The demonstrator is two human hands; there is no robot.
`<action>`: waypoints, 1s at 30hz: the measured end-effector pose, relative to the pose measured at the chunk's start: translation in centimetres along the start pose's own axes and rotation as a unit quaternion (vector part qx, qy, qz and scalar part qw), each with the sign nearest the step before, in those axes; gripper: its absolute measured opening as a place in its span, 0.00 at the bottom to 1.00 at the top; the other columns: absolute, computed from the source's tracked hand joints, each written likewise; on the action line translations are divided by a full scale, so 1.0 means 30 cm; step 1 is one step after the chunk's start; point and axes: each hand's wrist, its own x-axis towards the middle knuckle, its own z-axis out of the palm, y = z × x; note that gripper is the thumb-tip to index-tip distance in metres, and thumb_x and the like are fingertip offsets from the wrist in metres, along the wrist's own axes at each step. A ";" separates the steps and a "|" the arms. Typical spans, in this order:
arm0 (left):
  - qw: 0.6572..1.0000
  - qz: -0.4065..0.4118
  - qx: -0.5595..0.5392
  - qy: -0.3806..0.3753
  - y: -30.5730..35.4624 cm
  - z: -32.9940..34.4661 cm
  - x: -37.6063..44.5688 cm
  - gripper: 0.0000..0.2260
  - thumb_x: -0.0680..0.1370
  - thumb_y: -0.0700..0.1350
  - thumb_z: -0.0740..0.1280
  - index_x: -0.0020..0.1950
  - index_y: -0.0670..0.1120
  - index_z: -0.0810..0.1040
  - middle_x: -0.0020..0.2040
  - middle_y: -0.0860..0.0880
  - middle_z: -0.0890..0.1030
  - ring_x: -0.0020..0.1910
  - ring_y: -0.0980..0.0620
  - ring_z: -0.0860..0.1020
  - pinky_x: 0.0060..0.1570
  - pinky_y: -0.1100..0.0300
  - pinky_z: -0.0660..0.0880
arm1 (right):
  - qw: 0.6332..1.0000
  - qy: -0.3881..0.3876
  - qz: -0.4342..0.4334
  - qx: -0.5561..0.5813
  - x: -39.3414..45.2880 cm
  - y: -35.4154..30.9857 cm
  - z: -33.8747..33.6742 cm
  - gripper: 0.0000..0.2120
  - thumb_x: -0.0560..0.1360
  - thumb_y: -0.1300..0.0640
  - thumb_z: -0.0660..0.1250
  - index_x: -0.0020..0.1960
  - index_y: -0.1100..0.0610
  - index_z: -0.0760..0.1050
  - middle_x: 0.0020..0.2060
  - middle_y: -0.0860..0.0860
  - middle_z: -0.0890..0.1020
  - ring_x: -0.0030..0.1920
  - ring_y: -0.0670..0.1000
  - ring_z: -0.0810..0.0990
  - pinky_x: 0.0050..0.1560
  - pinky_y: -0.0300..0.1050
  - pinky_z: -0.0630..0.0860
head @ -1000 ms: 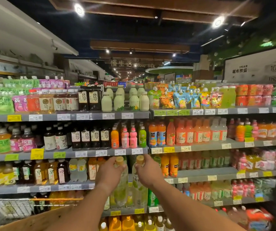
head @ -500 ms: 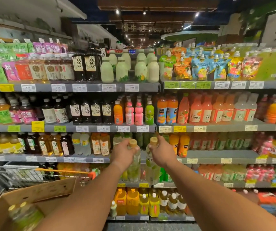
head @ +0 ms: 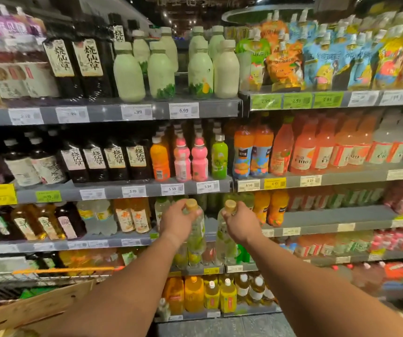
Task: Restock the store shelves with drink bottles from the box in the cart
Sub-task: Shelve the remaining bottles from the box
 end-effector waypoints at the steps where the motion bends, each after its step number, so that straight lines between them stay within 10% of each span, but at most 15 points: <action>1: 1.000 0.002 -0.003 0.000 -0.010 0.019 0.023 0.18 0.73 0.55 0.72 0.61 0.52 0.78 0.58 0.52 0.80 0.57 0.49 0.76 0.57 0.54 0.73 | 1.000 -0.002 -0.002 -0.001 0.032 0.012 0.015 0.17 0.78 0.47 0.62 0.59 0.58 0.70 0.54 0.59 0.80 0.54 0.62 0.78 0.47 0.49 0.72; 15: 0.983 -0.072 -0.081 0.148 -0.132 0.294 0.169 0.11 0.71 0.50 0.75 0.49 0.62 0.77 0.47 0.59 0.82 0.49 0.53 0.80 0.51 0.57 0.76 | 0.989 -0.004 -0.137 0.054 0.315 0.223 0.193 0.08 0.78 0.51 0.63 0.53 0.54 0.73 0.47 0.53 0.82 0.47 0.57 0.80 0.41 0.42 0.67; 20: 0.985 -0.071 -0.090 0.127 -0.176 0.319 0.255 0.19 0.72 0.52 0.74 0.61 0.55 0.78 0.57 0.54 0.81 0.57 0.51 0.77 0.61 0.51 0.73 | 0.984 0.032 -0.157 0.080 0.357 0.227 0.267 0.07 0.78 0.52 0.63 0.53 0.52 0.73 0.48 0.52 0.81 0.49 0.55 0.78 0.43 0.43 0.68; 30: 0.995 -0.031 -0.065 0.075 -0.265 0.359 0.408 0.16 0.74 0.52 0.72 0.60 0.52 0.80 0.47 0.59 0.79 0.50 0.52 0.77 0.48 0.61 0.70 | 0.990 0.065 -0.114 0.044 0.455 0.201 0.437 0.08 0.78 0.53 0.62 0.53 0.56 0.73 0.50 0.55 0.80 0.52 0.57 0.77 0.51 0.49 0.72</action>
